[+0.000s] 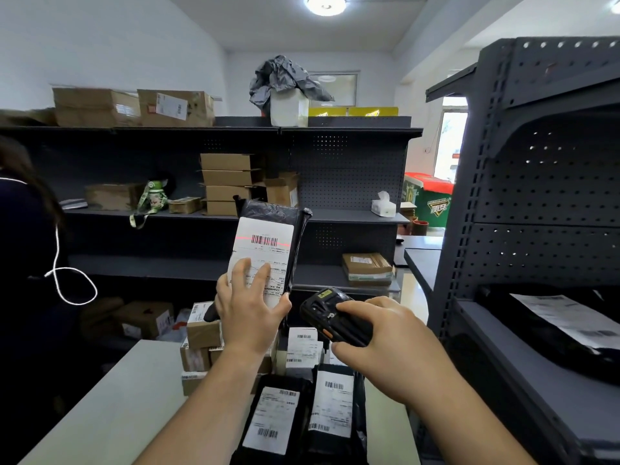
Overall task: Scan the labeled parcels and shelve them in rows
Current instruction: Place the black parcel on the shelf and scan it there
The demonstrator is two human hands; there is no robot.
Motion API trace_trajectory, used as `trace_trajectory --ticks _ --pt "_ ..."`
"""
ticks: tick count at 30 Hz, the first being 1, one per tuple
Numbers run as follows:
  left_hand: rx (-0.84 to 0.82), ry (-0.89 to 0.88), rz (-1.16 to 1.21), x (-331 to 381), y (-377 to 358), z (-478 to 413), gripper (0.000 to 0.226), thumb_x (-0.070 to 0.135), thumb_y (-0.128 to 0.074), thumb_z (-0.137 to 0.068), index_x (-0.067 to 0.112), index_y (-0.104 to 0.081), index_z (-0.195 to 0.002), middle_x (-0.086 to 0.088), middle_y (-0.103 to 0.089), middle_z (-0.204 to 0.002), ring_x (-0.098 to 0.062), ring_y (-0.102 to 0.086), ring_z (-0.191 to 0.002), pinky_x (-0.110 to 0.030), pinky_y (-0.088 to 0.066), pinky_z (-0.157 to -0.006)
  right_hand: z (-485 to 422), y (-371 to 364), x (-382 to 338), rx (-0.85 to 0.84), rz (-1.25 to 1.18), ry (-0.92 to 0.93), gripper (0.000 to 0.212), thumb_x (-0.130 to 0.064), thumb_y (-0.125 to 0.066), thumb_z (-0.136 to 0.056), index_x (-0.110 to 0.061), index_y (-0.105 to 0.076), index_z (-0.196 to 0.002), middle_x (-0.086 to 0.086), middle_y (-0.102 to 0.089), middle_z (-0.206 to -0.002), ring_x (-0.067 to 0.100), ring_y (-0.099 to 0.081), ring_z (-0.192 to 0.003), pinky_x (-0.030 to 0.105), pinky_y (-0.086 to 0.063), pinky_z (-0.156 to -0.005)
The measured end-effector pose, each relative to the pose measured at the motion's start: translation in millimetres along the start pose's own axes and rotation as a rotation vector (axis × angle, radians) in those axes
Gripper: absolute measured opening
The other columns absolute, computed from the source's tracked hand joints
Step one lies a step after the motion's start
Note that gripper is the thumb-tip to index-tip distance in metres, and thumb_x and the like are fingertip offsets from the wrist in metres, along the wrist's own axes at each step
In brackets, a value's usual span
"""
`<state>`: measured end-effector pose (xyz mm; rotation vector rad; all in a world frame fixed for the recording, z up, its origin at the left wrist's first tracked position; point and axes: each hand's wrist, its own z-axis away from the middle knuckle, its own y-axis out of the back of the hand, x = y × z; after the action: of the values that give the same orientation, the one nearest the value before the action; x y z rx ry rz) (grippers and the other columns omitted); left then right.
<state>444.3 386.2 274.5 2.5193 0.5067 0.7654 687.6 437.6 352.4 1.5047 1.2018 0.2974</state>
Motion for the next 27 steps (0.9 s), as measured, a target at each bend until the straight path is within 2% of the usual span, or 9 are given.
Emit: trace_trajectory --ticks 6,14,20,23,27 --pt "0.001 -0.009 -0.014 -3.3 4.7 2.8 0.059 0.042 -0.078 -0.074 0.022 -0.061 -0.127 -0.003 -0.037 -0.142 -0.035 -0.034 -0.125 -0.059 -0.039 -0.1 2.7 -2.4 -2.1 0.0 -0.007 0.004 0.056 -0.056 -0.061 -0.078 -0.053 -0.049 -0.133 -0.02 -0.05 -0.112 0.003 -0.052 -0.101 0.026 -0.051 -0.085" --pt "-0.053 0.019 0.036 -8.2 12.8 10.3 0.059 0.043 -0.077 -0.075 0.025 -0.06 -0.127 0.001 -0.036 -0.143 -0.031 -0.031 -0.128 -0.056 -0.041 -0.101 6.1 -11.6 -1.6 0.059 0.017 -0.016 0.056 -0.054 -0.061 -0.08 -0.051 -0.047 -0.134 -0.021 -0.05 -0.118 0.003 -0.052 -0.104 0.021 -0.048 -0.08" --pt "-0.143 0.045 0.369 19.8 35.9 22.0 0.057 0.037 -0.08 -0.075 0.028 -0.06 -0.128 0.011 -0.034 -0.144 -0.019 -0.027 -0.132 -0.048 -0.039 -0.107 34.7 -15.0 7.7 0.289 0.086 -0.128 0.061 -0.058 -0.062 -0.08 -0.047 -0.046 -0.138 -0.021 -0.046 -0.132 0.007 -0.048 -0.118 0.028 -0.049 -0.088" --pt "-0.163 -0.046 0.539 46.2 51.5 29.6 0.058 0.031 -0.083 -0.073 0.025 -0.063 -0.126 0.01 -0.037 -0.141 -0.017 -0.03 -0.13 -0.041 -0.038 -0.108 67.8 -7.4 6.6 0.438 0.103 -0.196 0.06 -0.056 -0.067 -0.078 -0.044 -0.052 -0.136 -0.016 -0.048 -0.135 0.01 -0.049 -0.122 0.033 -0.051 -0.091" --pt "-0.262 -0.174 0.705 95.7 73.1 56.0 0.057 0.027 -0.084 -0.072 0.024 -0.063 -0.125 0.01 -0.038 -0.138 -0.015 -0.033 -0.126 -0.027 -0.032 -0.102 127.8 8.7 11.0 0.666 0.113 -0.296 0.056 -0.046 -0.076 -0.076 -0.035 -0.061 -0.129 -0.011 -0.055 -0.13 0.015 -0.056 -0.116 0.035 -0.053 -0.088"
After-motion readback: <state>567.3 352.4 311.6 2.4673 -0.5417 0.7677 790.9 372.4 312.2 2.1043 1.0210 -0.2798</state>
